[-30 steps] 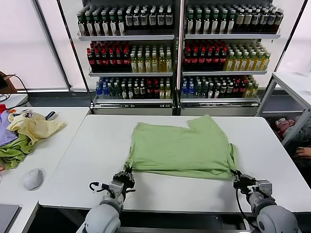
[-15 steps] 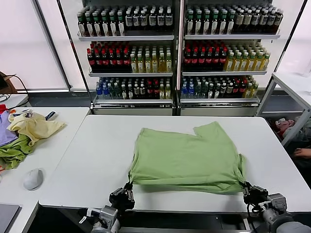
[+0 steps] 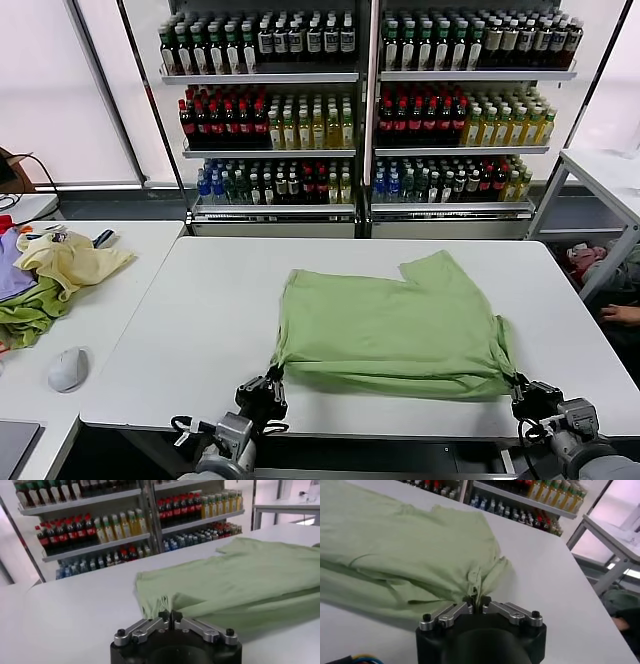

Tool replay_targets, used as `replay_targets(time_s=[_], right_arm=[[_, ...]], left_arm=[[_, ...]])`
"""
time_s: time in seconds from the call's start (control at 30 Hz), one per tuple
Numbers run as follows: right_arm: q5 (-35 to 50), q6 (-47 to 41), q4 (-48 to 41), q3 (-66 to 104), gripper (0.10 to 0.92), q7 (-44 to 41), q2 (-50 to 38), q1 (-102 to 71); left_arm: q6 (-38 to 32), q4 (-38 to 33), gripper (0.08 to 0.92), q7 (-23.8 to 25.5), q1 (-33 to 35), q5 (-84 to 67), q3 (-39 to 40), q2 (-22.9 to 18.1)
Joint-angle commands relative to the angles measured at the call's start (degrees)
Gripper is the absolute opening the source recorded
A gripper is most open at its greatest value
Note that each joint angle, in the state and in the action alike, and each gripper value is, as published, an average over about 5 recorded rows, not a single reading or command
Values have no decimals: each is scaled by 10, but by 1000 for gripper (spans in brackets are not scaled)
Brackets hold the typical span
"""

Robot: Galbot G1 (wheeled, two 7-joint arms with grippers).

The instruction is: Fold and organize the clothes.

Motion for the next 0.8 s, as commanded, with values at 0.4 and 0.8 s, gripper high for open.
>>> replay_targets(time_s=[0.4, 0.8], right_arm=[[-12, 1, 6, 1, 166, -3, 1, 2], [-14, 5, 4, -2, 166, -6, 2, 4]], left_arm=[[1, 128, 217, 6, -116, 22, 50, -10], [1, 99, 563, 4, -44, 24, -7, -16]])
